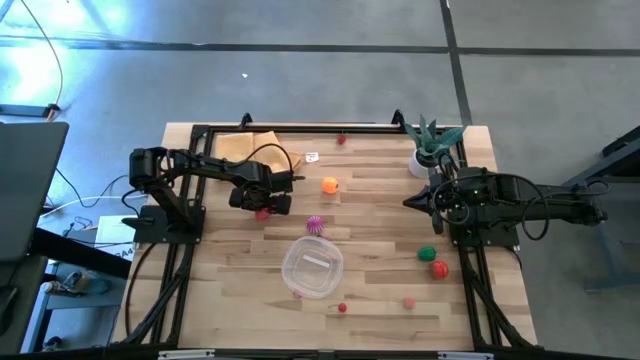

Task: Pick and placing Produce into tupperware
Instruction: Put the dragon fruit into the bin

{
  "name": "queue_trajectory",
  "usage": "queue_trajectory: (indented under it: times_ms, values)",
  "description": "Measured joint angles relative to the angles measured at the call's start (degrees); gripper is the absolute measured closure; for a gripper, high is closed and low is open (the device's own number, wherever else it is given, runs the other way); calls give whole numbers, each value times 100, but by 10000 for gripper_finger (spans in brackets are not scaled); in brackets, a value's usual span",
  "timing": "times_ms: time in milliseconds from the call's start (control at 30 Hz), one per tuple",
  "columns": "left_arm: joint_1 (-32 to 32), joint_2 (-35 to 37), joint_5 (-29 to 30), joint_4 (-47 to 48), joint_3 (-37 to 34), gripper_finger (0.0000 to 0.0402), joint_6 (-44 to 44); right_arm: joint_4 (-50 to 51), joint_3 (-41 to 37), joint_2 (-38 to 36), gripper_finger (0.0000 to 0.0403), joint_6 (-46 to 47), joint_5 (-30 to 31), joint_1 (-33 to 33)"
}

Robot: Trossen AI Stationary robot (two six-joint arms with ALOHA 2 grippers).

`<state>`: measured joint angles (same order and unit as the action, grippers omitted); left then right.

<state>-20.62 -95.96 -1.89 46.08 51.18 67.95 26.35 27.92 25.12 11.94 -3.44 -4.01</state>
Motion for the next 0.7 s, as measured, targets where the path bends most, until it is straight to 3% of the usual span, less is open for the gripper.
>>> queue_trajectory:
  times_ms: [233,500,700]
  values:
    - [0,0,-2,1,0,201,6,1,0,0,402,0,-1,-2]
    - [-4,0,-2,-23,0,179,19,0,0,-2,402,0,-2,0]
    - [-2,0,-2,-21,0,195,19,0,0,-1,402,0,0,-1]
